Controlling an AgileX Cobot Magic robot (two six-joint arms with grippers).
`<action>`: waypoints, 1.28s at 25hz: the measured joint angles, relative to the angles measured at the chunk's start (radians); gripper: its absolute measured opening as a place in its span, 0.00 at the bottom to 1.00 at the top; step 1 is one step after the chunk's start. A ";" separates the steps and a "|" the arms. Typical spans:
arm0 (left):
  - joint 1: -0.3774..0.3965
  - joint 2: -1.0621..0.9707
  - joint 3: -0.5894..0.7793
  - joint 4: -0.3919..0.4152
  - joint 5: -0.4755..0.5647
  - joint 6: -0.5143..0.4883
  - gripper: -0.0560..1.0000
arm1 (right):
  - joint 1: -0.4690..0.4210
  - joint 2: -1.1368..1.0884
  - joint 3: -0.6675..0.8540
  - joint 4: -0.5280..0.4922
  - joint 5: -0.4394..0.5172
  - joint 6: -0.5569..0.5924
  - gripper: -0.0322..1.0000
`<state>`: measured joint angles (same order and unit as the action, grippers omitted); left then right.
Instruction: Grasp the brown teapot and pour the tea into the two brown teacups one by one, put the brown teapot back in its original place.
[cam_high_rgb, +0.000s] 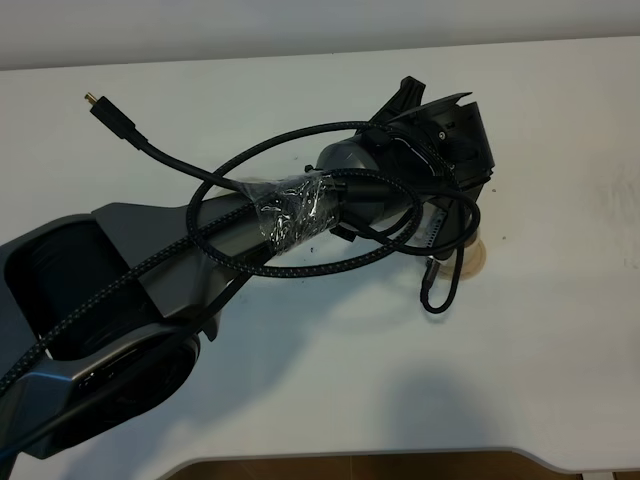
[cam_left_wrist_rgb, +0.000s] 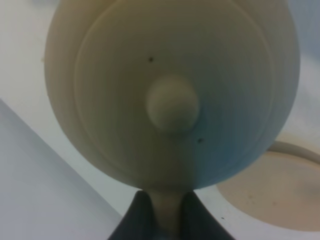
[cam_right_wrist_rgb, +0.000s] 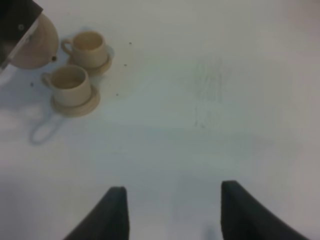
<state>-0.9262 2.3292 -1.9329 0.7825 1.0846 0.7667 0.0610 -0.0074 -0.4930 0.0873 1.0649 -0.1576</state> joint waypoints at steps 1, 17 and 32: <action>0.000 0.000 0.000 0.002 -0.001 0.000 0.15 | 0.000 0.000 0.000 0.000 0.000 0.000 0.46; -0.030 0.000 0.000 0.053 -0.023 -0.001 0.15 | 0.000 0.000 0.000 0.000 0.000 0.000 0.46; -0.048 0.000 0.000 0.101 -0.038 0.014 0.15 | 0.000 0.000 0.000 0.000 0.000 0.000 0.46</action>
<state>-0.9738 2.3292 -1.9329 0.8840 1.0471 0.7805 0.0610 -0.0074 -0.4930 0.0873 1.0649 -0.1576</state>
